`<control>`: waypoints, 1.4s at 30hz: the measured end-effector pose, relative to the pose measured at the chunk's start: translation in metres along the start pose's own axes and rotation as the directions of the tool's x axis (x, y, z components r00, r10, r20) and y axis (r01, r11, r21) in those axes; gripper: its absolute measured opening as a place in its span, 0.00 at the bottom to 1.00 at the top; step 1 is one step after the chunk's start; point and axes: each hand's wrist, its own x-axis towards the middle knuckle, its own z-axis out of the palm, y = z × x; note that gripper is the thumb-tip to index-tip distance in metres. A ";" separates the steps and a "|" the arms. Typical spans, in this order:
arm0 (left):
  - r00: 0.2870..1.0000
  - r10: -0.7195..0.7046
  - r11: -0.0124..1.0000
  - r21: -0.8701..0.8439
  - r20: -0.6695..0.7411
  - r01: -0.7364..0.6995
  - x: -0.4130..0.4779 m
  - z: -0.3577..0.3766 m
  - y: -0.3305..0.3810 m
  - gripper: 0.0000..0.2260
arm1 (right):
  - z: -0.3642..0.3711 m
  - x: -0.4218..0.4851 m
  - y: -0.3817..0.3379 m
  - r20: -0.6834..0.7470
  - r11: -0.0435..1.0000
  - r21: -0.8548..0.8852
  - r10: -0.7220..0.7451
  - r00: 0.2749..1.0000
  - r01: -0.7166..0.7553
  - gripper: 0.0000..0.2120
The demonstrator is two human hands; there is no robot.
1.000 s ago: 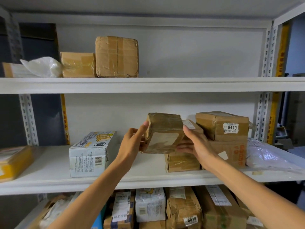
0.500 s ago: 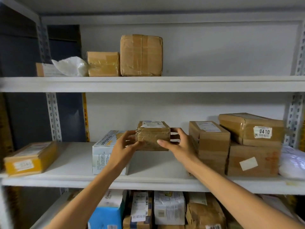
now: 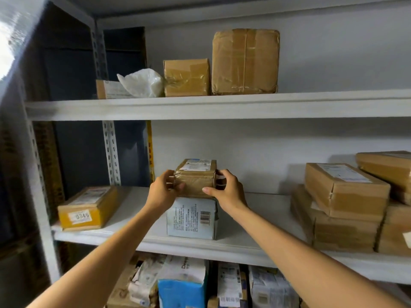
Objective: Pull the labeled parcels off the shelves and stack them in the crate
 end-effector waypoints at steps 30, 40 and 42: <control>0.934 0.146 0.984 -0.147 0.325 -0.102 -0.042 0.282 0.143 0.23 | -0.295 -0.065 0.043 -0.345 0.700 -0.686 -0.073 0.936 -0.198 0.22; 0.960 0.075 0.984 -0.178 0.268 -0.027 -0.044 0.300 0.141 0.23 | -0.306 -0.069 0.065 -0.347 0.933 -0.209 0.209 0.914 -0.293 0.16; 0.954 0.059 0.951 -0.306 0.295 0.036 -0.053 0.291 0.134 0.19 | -0.301 -0.076 0.065 -0.372 0.954 -0.159 0.179 0.911 -0.253 0.17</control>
